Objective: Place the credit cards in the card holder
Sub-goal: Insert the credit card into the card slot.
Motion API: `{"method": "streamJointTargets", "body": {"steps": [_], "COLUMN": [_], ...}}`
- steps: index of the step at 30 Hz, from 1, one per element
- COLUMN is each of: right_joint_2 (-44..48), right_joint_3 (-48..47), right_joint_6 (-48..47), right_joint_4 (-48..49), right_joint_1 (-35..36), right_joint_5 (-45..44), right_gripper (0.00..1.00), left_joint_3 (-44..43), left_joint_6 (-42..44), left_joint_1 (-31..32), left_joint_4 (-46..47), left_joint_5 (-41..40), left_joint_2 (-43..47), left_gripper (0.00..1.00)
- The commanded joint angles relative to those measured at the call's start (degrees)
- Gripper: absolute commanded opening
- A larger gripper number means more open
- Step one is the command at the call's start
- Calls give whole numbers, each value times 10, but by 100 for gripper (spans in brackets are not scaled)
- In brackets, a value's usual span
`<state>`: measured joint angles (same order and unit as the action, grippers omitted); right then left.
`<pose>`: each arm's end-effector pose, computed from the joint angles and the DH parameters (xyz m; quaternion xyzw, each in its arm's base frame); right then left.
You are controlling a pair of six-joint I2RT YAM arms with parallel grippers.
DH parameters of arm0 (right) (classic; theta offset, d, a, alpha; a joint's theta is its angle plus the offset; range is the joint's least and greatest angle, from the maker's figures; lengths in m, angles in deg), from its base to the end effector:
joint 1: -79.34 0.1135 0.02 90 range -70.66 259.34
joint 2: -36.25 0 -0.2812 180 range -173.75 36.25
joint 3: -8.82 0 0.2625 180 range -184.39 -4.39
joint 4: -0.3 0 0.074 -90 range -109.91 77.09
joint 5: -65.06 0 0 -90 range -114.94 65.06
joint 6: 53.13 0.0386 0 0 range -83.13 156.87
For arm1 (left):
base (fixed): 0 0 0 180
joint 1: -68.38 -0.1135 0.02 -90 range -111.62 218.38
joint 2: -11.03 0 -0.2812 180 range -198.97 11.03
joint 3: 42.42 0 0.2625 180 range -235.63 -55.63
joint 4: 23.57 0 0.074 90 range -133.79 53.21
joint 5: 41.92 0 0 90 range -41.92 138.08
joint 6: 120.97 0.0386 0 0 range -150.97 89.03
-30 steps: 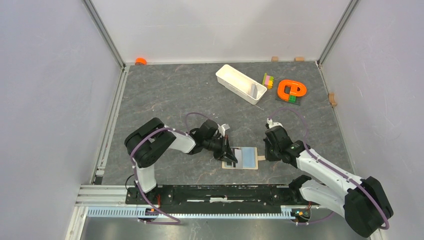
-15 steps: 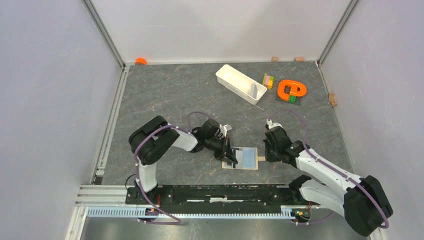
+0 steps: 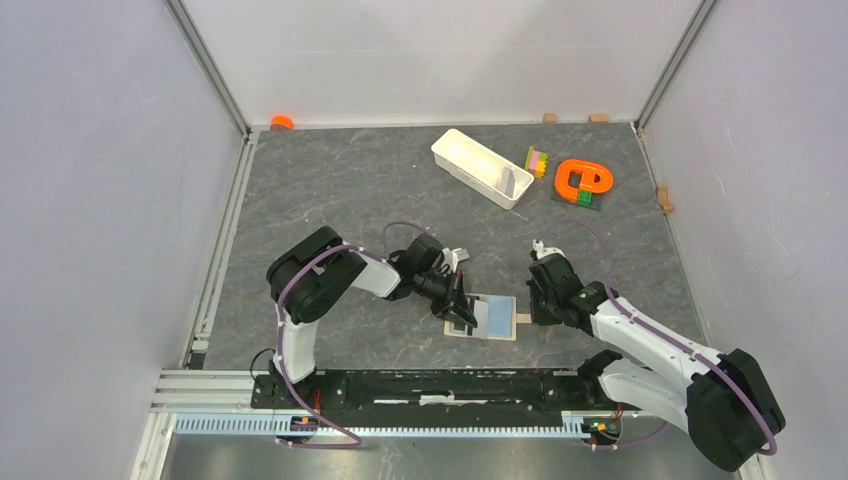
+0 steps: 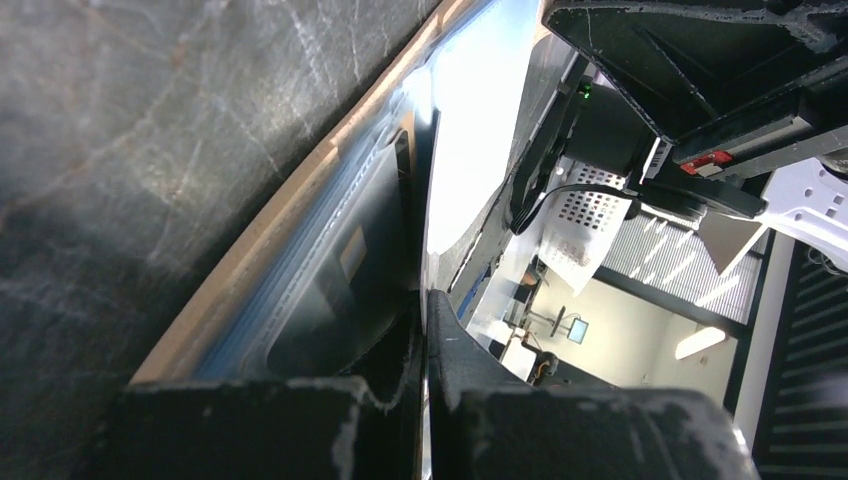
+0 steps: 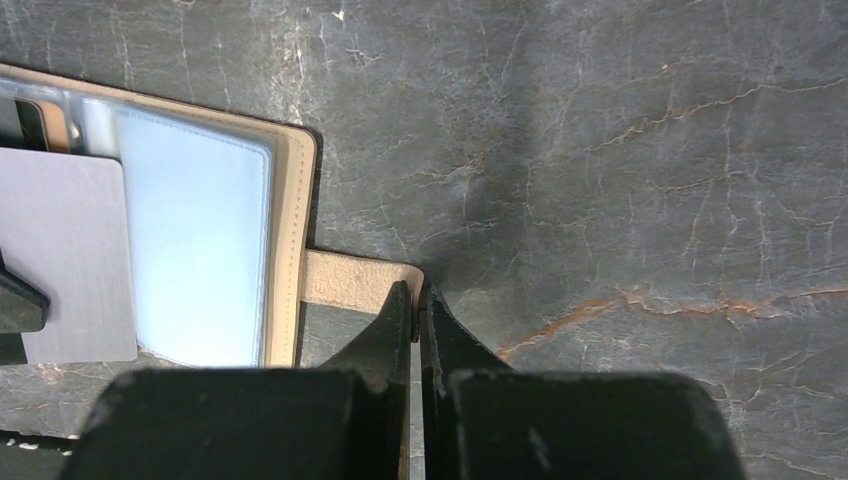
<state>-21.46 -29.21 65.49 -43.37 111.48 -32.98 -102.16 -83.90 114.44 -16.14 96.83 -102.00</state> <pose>0.1445 0.0844 0.1625 -0.0137 0.9707 0.0574 0.2328 0.2263 -0.2766 0.0905 -0.1042 -0.8519 0.5086 0.0685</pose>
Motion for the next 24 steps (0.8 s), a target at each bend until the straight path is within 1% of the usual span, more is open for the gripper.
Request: {"method": "streamJointTargets", "body": {"steps": [1, 9, 16, 24], "right_joint_2": [-4, -5, -9, -6], "right_joint_3": [4, 5, 5, 3], "right_joint_6": [-1, 0, -1, 1], "right_joint_4": [1, 1, 1, -3], "right_joint_1": [1, 1, 1, 1], "right_joint_5": [-10, -7, -7, -8], "right_gripper": [0, 0, 0, 0], "left_joint_3": [-12, -20, -41, -47], "left_joint_6": [49, 59, 75, 85], "left_joint_1": [-1, -10, -12, -26], "left_joint_4": [-41, -35, -44, -67], "left_joint_5": [-16, -14, 11, -8], "left_joint_2": [-24, -32, -43, -40], "left_gripper": [2, 2, 2, 2]}}
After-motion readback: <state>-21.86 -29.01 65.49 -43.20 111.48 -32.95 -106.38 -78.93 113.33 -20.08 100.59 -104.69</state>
